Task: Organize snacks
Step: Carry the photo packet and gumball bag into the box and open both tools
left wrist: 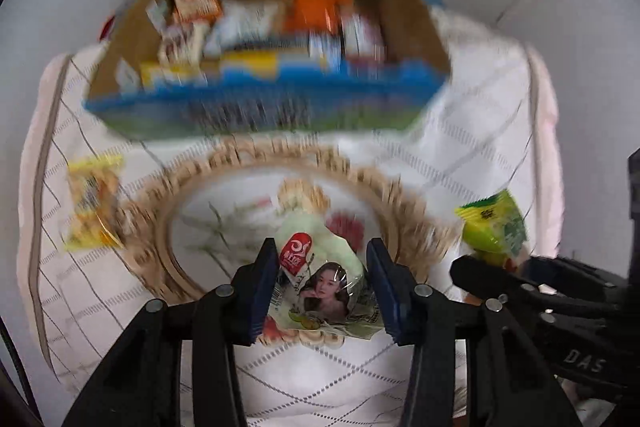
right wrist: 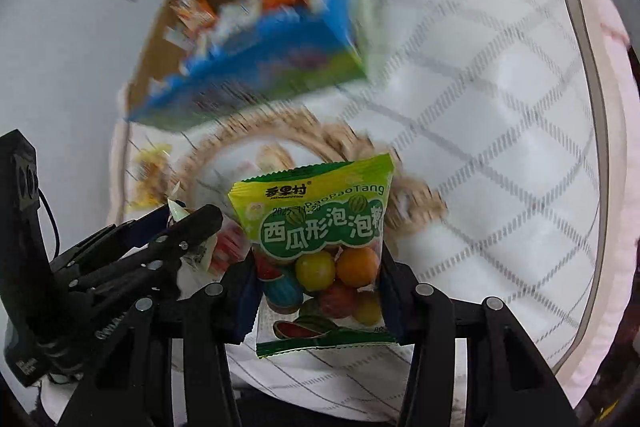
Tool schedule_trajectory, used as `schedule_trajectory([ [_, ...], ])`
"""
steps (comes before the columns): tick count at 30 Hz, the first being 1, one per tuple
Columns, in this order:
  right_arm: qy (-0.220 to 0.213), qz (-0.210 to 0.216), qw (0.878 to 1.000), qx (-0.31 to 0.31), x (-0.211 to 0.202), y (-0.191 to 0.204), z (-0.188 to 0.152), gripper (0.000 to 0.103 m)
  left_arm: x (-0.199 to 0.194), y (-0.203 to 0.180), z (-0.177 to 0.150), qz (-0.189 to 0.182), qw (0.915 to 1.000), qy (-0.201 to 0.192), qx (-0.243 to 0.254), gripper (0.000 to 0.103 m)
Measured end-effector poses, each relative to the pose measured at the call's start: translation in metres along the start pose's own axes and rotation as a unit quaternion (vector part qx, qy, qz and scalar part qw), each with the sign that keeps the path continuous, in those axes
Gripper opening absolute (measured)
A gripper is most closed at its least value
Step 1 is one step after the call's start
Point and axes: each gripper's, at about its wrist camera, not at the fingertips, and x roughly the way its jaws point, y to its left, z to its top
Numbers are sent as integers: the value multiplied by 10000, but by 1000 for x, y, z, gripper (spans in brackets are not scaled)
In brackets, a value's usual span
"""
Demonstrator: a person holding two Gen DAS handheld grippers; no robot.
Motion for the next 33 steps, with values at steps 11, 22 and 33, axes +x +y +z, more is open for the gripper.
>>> schedule_trajectory([
  [11, -772, -225, 9967, -98, -24, 55, 155, 52, -13, 55, 142, 212, 9988, -430, 72, 42],
  [22, -538, -1039, 9929, 226, 45, 46, 268, 52, 81, 83, 256, 396, 9987, 287, 111, 42],
  [33, -259, -1333, 9904, 269, 82, 37, 309, 66, 133, 94, 293, 322, 9973, 657, 11, 70],
])
